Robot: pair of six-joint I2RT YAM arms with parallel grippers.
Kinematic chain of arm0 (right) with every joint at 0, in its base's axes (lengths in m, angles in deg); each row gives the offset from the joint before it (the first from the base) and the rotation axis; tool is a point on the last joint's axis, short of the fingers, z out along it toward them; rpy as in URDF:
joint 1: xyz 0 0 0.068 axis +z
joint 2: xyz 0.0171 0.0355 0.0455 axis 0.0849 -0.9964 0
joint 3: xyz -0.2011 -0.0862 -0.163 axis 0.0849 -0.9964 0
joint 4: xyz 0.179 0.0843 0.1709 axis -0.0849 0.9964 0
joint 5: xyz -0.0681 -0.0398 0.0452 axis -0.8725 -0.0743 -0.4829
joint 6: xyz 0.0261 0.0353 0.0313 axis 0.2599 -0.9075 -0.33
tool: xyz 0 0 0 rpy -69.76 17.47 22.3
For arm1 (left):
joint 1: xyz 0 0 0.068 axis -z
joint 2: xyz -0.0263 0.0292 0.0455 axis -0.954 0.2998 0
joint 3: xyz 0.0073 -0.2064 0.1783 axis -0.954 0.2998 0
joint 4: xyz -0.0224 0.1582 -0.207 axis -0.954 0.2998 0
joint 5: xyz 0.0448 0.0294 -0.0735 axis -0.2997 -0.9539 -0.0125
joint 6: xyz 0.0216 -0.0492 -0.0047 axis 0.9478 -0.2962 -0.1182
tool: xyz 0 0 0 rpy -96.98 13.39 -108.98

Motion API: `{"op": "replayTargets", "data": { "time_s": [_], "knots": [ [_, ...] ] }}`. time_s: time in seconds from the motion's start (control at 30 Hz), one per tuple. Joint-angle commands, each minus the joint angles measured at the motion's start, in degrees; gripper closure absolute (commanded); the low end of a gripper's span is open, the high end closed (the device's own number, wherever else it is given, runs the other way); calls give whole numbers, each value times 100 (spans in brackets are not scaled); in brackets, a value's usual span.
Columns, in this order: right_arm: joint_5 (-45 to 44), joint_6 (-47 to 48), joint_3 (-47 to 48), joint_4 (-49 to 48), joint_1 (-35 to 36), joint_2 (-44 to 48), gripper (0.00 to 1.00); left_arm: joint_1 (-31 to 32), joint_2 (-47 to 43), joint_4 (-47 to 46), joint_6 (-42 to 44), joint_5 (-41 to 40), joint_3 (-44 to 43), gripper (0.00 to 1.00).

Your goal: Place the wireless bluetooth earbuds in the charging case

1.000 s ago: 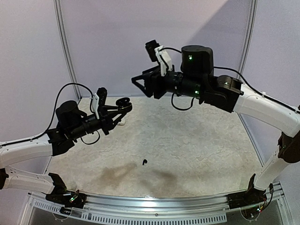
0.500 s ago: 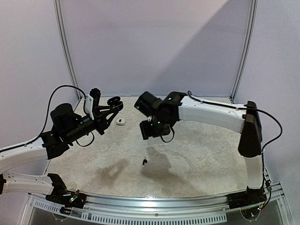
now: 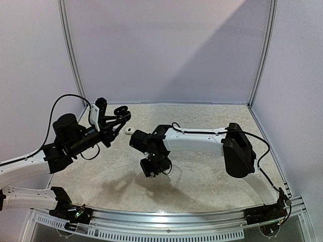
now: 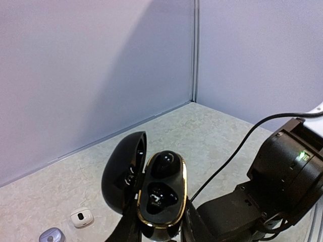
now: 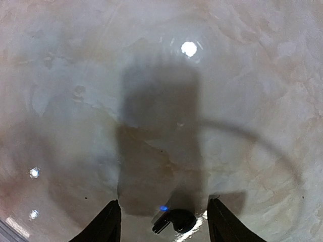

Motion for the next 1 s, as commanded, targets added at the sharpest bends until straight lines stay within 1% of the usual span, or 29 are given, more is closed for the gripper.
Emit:
{"op": "replayTargets", "data": {
  "time_s": [0.0, 0.17, 0.4, 0.63, 0.73, 0.87, 0.93, 0.97],
  "knots": [
    [-93, 104, 83, 180, 39, -217, 42, 83, -47, -18, 81, 14, 77, 100],
    [-339, 181, -78, 489, 72, -222, 47, 83, -17, -35, 80, 52, 65, 100],
    [-648, 251, -623, 620, 110, 153, 48, 83, 17, -52, 98, 91, 73, 100],
    [-669, 413, -706, 633, 103, 237, 48, 83, -15, -31, 157, 98, 81, 100],
    [-561, 574, -697, 469, 113, 283, 47, 83, -4, -26, 163, 104, 91, 100],
    [-228, 828, -619, -34, 59, 422, 47, 83, 9, -69, 162, 146, 90, 100],
    [-165, 664, -493, -82, -41, 408, 48, 83, 5, -70, 149, 150, 101, 100],
    [-169, 519, -461, -76, -82, 368, 51, 83, -3, -70, 145, 150, 97, 100]
  ]
}}
